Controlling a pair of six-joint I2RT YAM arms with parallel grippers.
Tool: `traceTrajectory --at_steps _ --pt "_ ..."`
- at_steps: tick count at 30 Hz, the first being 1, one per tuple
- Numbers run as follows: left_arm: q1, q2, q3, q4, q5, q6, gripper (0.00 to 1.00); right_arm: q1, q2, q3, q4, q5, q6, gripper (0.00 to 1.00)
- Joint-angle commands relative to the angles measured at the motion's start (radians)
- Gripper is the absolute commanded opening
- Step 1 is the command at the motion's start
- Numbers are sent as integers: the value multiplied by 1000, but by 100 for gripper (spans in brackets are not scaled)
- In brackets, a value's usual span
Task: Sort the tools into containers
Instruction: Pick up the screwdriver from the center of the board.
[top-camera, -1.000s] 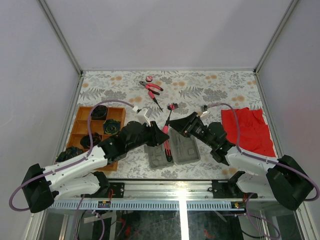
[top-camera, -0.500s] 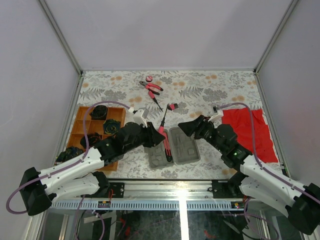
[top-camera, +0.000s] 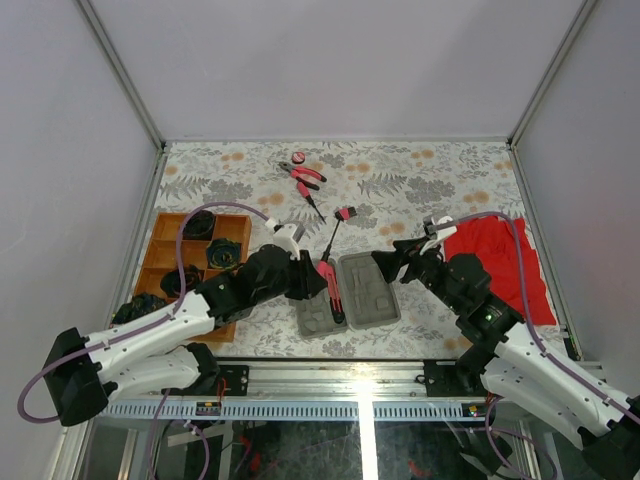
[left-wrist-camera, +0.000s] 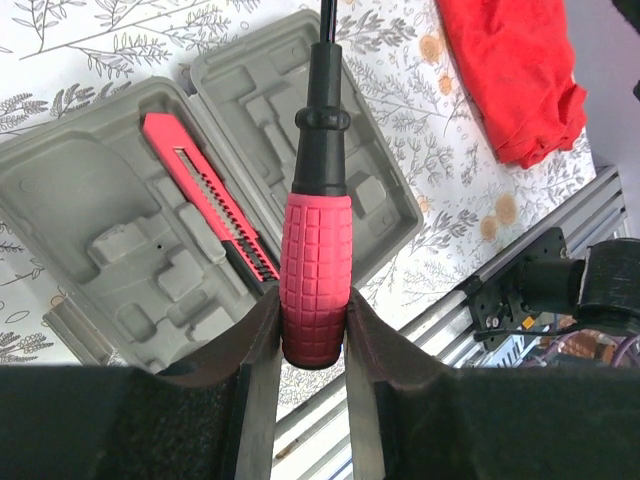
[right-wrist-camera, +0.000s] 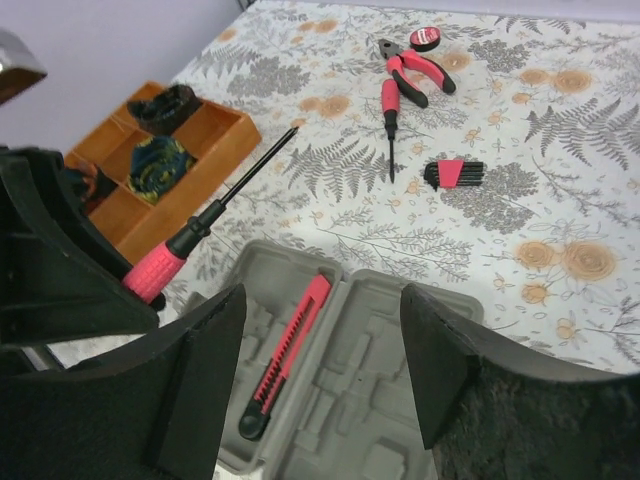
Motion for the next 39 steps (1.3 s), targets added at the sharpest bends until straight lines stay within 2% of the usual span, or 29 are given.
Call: traceTrajectory --at_steps 1,4,9,15,22,27,33,36,39 --pt "-1 23 54 -16 33 50 0 6 3 61 -16 -90 -169 70" --pt "-1 36 60 -27 38 58 0 6 6 66 -19 -50 -187 70" --pt "-1 49 62 -31 36 59 0 6 -25 12 73 28 -263 71" --pt "-2 57 66 -37 38 64 0 6 -33 -46 138 -36 -444 72" --pt "0 60 67 -45 29 68 0 17 -25 -38 149 -168 -544 72" --pt "-1 73 76 -54 28 74 0 112 18 -14 99 -161 -672 71" --pt "-1 83 82 -56 51 91 0 268 37 -61 138 -107 -912 71" --pt "-1 89 91 -67 73 114 0 275 35 -56 110 -144 -986 71" --pt "0 109 118 -111 83 150 0 276 42 -6 -8 -213 -1048 71"
